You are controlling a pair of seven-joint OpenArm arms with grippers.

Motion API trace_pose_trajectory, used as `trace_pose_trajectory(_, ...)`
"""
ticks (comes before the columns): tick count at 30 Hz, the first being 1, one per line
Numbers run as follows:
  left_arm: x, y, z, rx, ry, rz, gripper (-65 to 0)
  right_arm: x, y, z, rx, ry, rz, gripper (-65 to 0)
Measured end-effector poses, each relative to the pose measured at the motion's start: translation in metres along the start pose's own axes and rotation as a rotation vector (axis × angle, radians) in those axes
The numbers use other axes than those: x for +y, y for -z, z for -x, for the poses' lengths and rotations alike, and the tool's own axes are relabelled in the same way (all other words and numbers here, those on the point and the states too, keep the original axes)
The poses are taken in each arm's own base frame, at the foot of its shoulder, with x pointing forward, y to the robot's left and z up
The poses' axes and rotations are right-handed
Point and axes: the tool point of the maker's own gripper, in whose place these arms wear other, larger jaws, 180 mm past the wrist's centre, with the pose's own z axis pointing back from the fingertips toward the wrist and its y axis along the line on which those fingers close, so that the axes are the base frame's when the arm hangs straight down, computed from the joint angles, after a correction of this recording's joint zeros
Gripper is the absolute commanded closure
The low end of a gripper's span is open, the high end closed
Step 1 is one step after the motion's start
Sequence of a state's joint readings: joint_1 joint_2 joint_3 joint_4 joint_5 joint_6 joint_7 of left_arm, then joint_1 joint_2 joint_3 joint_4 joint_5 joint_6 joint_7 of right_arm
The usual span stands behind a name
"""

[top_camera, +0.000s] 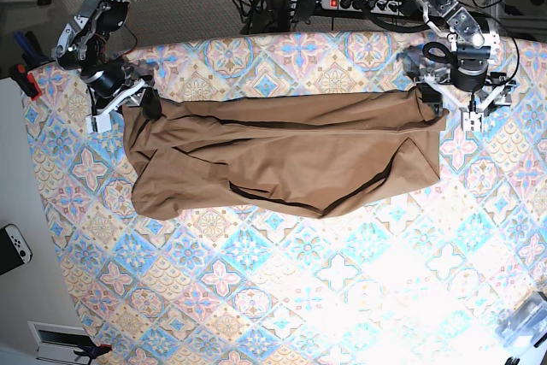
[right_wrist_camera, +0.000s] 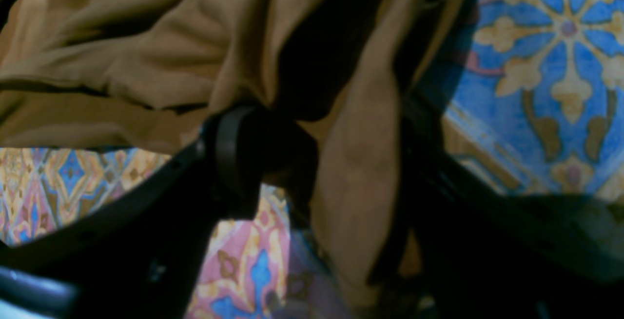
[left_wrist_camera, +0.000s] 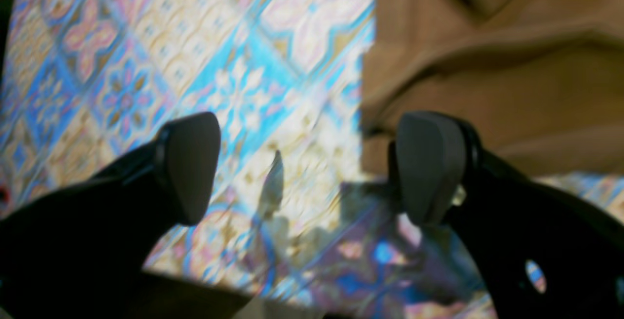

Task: Layout the t-shirt on the table in an organized manner, then fold the t-shirt properly
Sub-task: 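Grasp the shirt's end corners with both grippers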

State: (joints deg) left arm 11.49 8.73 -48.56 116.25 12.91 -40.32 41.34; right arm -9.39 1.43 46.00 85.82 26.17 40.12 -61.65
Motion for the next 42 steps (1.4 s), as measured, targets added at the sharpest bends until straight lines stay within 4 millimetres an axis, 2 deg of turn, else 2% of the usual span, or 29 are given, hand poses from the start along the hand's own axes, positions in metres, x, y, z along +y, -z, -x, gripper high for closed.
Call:
trace_pose_trajectory(2, -0.011, 0.011, 0.011, 0.019, -0.032, 0.047, -55.5, 0.000, 0.000, 0.000, -0.001, -0.001, 0.000, -33.9)
trace_pose_trajectory(4, -0.026, 0.028, 0.037, 0.109, -0.060, 0.101, -55.5, 0.000, 0.000, 0.000, 0.000, -0.001, 0.000, -33.9)
trace_pose_trajectory(5, -0.028, 0.034, 0.048, 0.144, -0.060, 0.120, -55.5, 0.000, -0.001, -0.001, -0.001, -0.005, 0.003, -33.9)
trace_pose_trajectory(6, -0.028, 0.039, 0.050, 0.138, -0.072, 0.131, -55.5, 0.000, -0.001, -0.001, 0.002, -0.007, 0.004, -33.9)
trace_pose_trajectory(10, -0.024, 0.049, 0.052, 0.126, -0.085, 0.164, -55.5, 0.000, -0.001, -0.001, 0.001, -0.005, 0.002, -33.9)
trace_pose_trajectory(18, -0.029, 0.061, 0.037, 0.107, -0.105, 0.171, -54.8, 0.000, -0.001, -0.001, 0.002, -0.006, 0.003, -33.4)
trace_pose_trajectory(20, -0.033, 0.065, 0.035, 0.105, -0.117, 0.184, -53.1, 0.000, -0.001, -0.001, 0.002, -0.006, 0.004, -29.7)
trace_pose_trajectory(21, -0.039, 0.067, 0.034, 0.103, -0.127, 0.194, -50.1, -0.001, -0.001, 0.000, 0.005, -0.007, 0.006, -26.0)
trace_pose_trajectory(23, -0.042, 0.067, 0.033, 0.104, -0.127, 0.198, -39.7, -0.001, -0.001, 0.002, 0.016, -0.008, 0.010, -16.8)
trace_pose_trajectory(26, -0.047, 0.067, 0.034, 0.091, -0.136, 0.219, -15.2, -0.003, -0.002, 0.006, 0.035, -0.008, 0.016, -1.1)
trace_pose_trajectory(28, -0.050, 0.065, 0.037, 0.090, -0.134, 0.231, 0.0, -0.003, -0.002, 0.007, 0.036, -0.007, 0.017, 0.0)
trace_pose_trajectory(34, -0.048, 0.063, 0.041, 0.086, -0.116, 0.216, 0.0, -0.006, -0.003, 0.007, 0.038, -0.011, 0.021, 0.0)
trace_pose_trajectory(39, -0.027, 0.044, 0.060, 0.148, -0.035, 0.135, 0.0, -0.025, -0.015, 0.007, 0.100, -0.055, 0.059, 0.0)
trace_pose_trajectory(42, -0.021, 0.036, 0.067, 0.162, -0.020, 0.118, 0.0, -0.038, -0.025, 0.008, 0.113, -0.043, 0.090, 0.0)
